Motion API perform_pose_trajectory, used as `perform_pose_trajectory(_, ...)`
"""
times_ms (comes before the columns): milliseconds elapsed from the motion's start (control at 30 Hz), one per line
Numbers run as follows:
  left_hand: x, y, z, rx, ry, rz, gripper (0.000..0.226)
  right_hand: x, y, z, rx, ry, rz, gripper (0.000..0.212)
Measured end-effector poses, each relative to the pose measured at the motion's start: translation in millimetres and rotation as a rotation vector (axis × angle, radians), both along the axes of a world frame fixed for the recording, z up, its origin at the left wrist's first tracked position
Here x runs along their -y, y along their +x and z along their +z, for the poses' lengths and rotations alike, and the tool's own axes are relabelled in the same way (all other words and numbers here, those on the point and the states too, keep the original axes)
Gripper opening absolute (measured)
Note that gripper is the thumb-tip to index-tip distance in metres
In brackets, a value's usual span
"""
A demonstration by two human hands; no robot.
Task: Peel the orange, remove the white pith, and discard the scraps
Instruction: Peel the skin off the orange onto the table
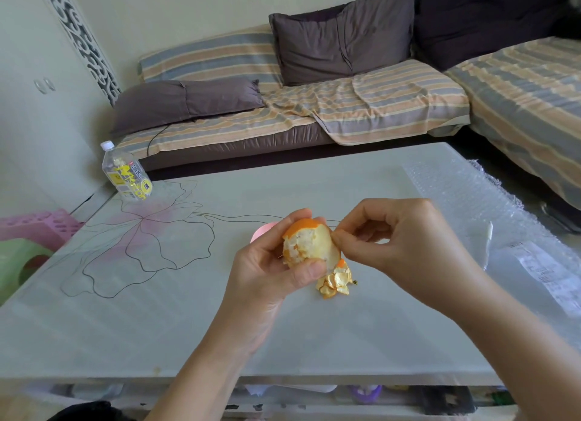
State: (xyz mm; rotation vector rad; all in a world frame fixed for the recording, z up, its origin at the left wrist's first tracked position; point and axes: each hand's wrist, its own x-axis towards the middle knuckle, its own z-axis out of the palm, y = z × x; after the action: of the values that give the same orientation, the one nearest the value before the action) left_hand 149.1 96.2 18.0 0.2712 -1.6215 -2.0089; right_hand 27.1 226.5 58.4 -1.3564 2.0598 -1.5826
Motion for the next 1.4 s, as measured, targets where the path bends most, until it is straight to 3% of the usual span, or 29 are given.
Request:
perform_pose_trajectory(167, -3.4, -3.2, 1.2, -0.018, 0.052, 0.033, 0.06, 8.2, 6.6, -6.4, -0.019, -0.022, -0.127, 0.014)
perform_pose_trajectory(267, -5.5, -5.8, 3.9, -0.045, 0.111, 0.032, 0.059, 13.5, 5.1, -9.6, 0.213, -0.067, -0.118, 0.014)
perform_pose_trajectory(400, -5.4, -10.5, 1.1, -0.075, 0.251, 0.02, 0.077, 18.0, -0.3, -12.5, 0.537, -0.149, -0.012, 0.015)
perform_pose_trajectory(600, -9.0, -12.0, -6.5, -0.092, 0.581, 0.045, 0.054, 32.0, -2.8, -31.4, 0.854, -0.179, 0.031, 0.015)
perform_pose_trajectory(700, -10.1, -10.2, -6.8, -0.105, 0.666, 0.067, 0.086, 39.6, -0.9, -37.8, 0.916, -0.209, 0.011, 0.013)
perform_pose_trajectory(800, -8.0, -7.5, -5.5, -0.138, 0.72, 0.047, 0.09, 45.5, -6.6, -45.3, 0.972, -0.236, -0.079, 0.011)
perform_pose_trajectory(867, -4.1, -4.3, -4.2, -0.161, 0.753, 0.055, 0.084, 48.0, -16.0, -51.4, 0.926, -0.226, -0.169, 0.01)
perform_pose_trajectory(1033, 3.6, -0.6, -4.0, -0.18, 0.816, 0.073, 0.078, 54.1, -26.5, -63.5, 0.395, 0.138, -0.274, 0.018)
perform_pose_trajectory(1200, 6.9, 0.8, -7.4, -0.074, 0.852, 0.157, 0.057, 58.3, -26.5, -76.8, 0.165, 0.426, -0.273, 0.03)
perform_pose_trajectory(1400, 7.6, 3.7, -14.2, 0.045, 0.802, 0.177, 0.043, 47.9, -3.5, -47.1, 0.168, 0.194, -0.082, 0.016)
